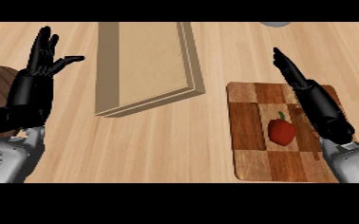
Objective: Pick the bell pepper from the cutting board and place it in the cardboard box
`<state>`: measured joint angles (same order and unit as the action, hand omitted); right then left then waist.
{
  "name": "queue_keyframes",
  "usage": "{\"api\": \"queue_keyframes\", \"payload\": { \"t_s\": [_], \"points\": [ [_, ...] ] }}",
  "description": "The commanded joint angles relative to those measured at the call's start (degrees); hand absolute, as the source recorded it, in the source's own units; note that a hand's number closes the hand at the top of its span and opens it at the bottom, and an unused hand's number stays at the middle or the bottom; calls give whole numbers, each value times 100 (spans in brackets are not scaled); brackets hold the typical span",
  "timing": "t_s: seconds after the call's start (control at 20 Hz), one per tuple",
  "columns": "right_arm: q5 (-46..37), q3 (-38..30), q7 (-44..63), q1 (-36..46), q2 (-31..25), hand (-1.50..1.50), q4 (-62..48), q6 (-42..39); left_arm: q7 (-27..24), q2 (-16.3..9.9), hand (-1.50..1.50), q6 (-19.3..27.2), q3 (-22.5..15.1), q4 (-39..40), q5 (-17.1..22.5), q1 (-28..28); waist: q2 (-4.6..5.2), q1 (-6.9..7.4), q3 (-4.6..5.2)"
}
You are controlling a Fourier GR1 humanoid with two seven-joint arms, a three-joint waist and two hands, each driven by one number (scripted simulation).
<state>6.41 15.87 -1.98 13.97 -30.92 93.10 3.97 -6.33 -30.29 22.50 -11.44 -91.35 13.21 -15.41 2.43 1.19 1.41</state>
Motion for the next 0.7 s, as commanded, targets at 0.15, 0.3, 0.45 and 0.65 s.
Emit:
{"api": "queue_keyframes", "payload": {
  "t_s": [0.15,0.3,0.45,0.65],
  "points": [
    [946,-885,-81,-624,318,-150,-378,179,407,-560,0,98,212,1033,-396,701,-204,-203,-156],
    [-1189,-250,-276,-628,-1440,-150,-404,-90,560,-636,0,49,155,1144,-376,927,-138,-33,59],
    [-1618,-78,-750,-1788,-798,-150,-1014,805,883,-776,0,-14,147,1406,-422,1137,-220,-249,-153],
    [404,-1066,-2502,-2199,145,-150,-1221,294,743,-615,0,13,151,1633,-490,1149,-234,-293,-162]
  ]
}}
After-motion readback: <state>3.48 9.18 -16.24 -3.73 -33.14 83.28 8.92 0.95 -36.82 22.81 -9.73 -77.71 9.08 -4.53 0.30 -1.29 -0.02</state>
